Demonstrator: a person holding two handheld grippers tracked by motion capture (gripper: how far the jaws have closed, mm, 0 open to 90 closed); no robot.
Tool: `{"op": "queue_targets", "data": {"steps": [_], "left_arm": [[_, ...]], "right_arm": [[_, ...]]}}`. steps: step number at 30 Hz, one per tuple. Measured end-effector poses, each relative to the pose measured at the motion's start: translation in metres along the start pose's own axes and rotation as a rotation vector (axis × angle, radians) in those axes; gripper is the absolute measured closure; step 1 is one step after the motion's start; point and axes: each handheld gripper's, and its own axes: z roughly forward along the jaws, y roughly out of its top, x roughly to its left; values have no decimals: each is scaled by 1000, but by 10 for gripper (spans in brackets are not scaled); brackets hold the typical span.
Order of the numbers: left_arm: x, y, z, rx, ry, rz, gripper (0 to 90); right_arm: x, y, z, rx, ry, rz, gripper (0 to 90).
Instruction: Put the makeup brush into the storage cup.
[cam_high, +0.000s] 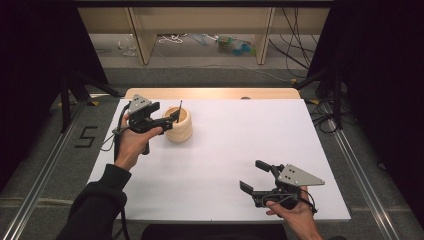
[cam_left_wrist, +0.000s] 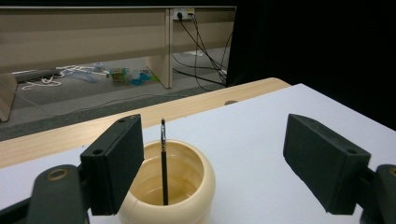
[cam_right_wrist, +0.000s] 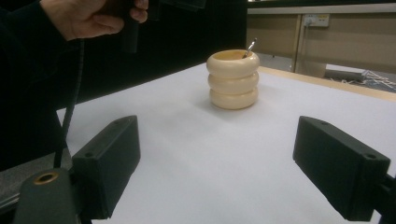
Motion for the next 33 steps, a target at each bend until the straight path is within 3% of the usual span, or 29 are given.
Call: {"op": "queue_targets", "data": {"steps": [5, 7, 16, 17, 19, 24, 26, 29, 31, 33], "left_arm": [[-9, -5, -8, -5, -14, 18, 202], [-13, -7, -12, -4, -20, 34, 203], [-29, -18, -27, -14, -44, 52, 203], [-29, -20, -29, -10, -47, 70, 203], [-33, -23, -30, -15, -52, 52, 202], [-38, -29, -35, -14, -60, 75, 203], [-41, -32, -38, -21, -58, 59, 205], [-43, -36, -42, -24, -62, 76, 205], [-45, -38, -44, -35, -62, 61, 206], [-46, -40, -48, -35, -60, 86, 208]], "right_arm": [[0, 0, 0, -1, 0, 2, 159], [-1, 0, 0, -14, -7, -23, 159], [0, 0, 0, -4, -3, -1, 159], [0, 0, 0, -4, -2, 0, 159], [0, 0, 0, -5, -3, -2, 159], [0, 0, 0, -5, -3, -1, 159], [0, 1, -2, 15, -15, -6, 159], [0, 1, -2, 14, -15, -7, 159], [0, 1, -1, 6, -15, -6, 159], [0, 1, -1, 1, -9, -2, 159]]}}
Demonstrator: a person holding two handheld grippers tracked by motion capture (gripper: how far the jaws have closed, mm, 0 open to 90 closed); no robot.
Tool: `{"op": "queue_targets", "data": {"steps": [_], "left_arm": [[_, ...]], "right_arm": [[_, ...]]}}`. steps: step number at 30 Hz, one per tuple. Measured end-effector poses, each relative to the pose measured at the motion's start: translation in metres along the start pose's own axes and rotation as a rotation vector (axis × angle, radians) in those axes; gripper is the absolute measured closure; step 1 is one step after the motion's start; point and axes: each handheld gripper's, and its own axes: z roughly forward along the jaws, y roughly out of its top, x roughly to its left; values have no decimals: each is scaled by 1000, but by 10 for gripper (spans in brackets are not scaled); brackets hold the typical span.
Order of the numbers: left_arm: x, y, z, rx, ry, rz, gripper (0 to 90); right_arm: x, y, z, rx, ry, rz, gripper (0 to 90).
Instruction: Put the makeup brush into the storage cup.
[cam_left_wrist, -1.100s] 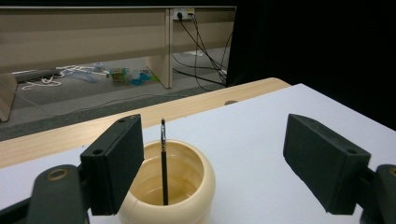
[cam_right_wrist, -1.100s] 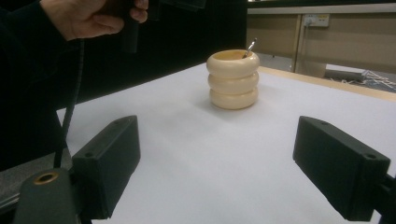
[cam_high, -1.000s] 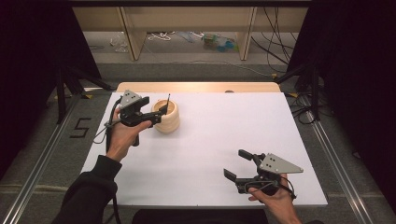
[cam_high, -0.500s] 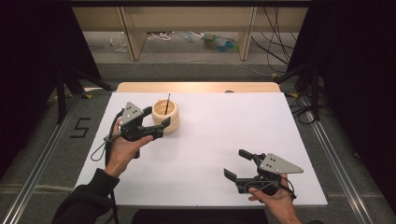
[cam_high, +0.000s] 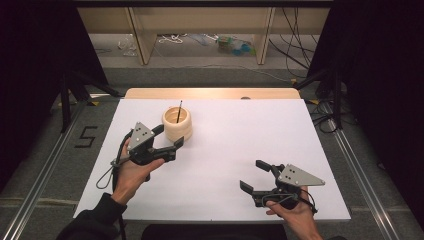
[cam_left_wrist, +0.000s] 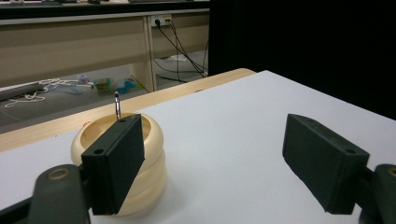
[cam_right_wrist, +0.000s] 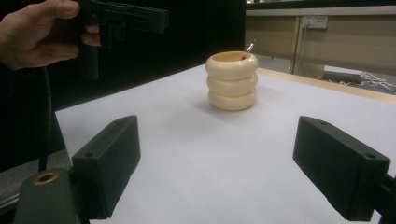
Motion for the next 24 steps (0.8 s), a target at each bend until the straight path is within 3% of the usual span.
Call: {"op": "queue_targets", "data": {"steps": [4, 8, 10, 15, 24], "left_arm": [[-3, -6, -5, -2, -5, -18, 208], [-4, -12, -14, -4, -5, -17, 208], [-6, -15, -18, -8, -3, -19, 208], [-8, -24, -26, -4, -8, -27, 208], [-21, -39, -34, 32, -37, 20, 205]], "right_arm": [[-2, 1, 0, -2, -18, -30, 159], [-2, 1, 0, -1, -19, -31, 159], [0, 0, -1, 8, -13, -9, 159], [-1, 0, 0, -3, -5, -21, 159], [-1, 1, -1, -1, -4, -18, 158]]}}
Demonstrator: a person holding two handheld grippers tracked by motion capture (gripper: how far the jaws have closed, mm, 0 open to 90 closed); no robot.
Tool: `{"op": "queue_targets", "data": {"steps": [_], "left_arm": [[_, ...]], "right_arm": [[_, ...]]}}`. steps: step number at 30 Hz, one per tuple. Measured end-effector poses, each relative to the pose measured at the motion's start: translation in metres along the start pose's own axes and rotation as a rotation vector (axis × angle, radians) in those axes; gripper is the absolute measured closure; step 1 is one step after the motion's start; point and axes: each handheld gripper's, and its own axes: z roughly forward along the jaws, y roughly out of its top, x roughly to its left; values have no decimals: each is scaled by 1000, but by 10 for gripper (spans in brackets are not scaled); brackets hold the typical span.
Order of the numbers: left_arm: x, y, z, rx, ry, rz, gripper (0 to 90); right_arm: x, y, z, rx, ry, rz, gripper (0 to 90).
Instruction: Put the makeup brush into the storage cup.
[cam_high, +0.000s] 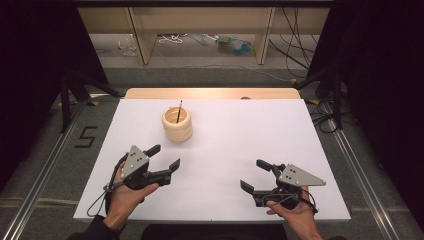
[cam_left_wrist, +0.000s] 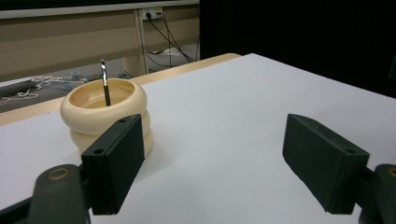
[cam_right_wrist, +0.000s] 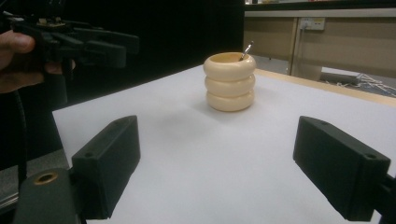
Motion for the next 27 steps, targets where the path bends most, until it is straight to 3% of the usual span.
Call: {"op": "queue_targets", "data": {"steps": [2, 4, 7, 9, 15, 27], "left_arm": [[-2, -2, 0, 11, -9, 21, 203], [-7, -6, 0, 13, -15, 7, 203], [-11, -12, 1, 33, -37, 37, 202], [-12, -12, 1, 40, -28, 71, 201], [-14, -14, -4, 33, -32, 42, 201], [-12, -16, -6, 26, -32, 32, 201]], "right_arm": [[0, 0, 0, -1, 0, 1, 158], [0, 0, 0, -3, -2, -9, 158], [-1, 0, 0, -4, -6, -12, 158], [0, 1, -1, -8, -6, -4, 158], [-2, 1, -2, -14, -20, -17, 158], [-2, 1, -4, -5, -27, -18, 158]]}}
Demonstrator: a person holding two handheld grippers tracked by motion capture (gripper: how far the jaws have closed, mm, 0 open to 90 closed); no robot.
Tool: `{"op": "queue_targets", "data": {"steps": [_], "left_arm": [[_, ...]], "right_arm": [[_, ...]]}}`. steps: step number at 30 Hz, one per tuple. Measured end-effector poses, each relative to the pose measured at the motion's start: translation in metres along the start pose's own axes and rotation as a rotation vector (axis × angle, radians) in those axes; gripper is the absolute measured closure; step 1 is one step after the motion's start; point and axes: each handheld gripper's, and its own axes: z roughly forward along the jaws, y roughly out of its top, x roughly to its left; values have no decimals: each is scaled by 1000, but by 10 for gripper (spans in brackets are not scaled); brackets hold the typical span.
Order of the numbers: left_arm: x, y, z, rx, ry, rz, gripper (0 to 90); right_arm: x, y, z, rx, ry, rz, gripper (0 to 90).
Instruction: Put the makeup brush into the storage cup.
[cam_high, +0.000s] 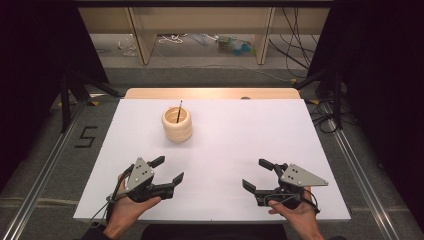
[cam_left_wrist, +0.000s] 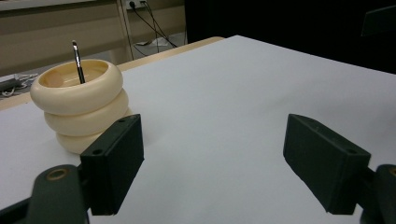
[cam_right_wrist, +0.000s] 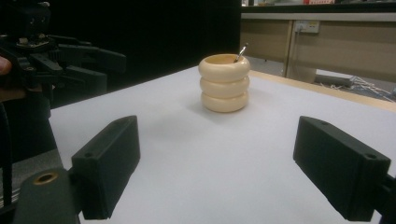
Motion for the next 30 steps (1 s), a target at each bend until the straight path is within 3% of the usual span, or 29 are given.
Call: {"op": "queue_targets", "data": {"steps": [30], "left_arm": [[1, 0, 1, -2, 1, 5, 180]], "right_arm": [[0, -1, 2, -5, 9, 2, 158]]}}
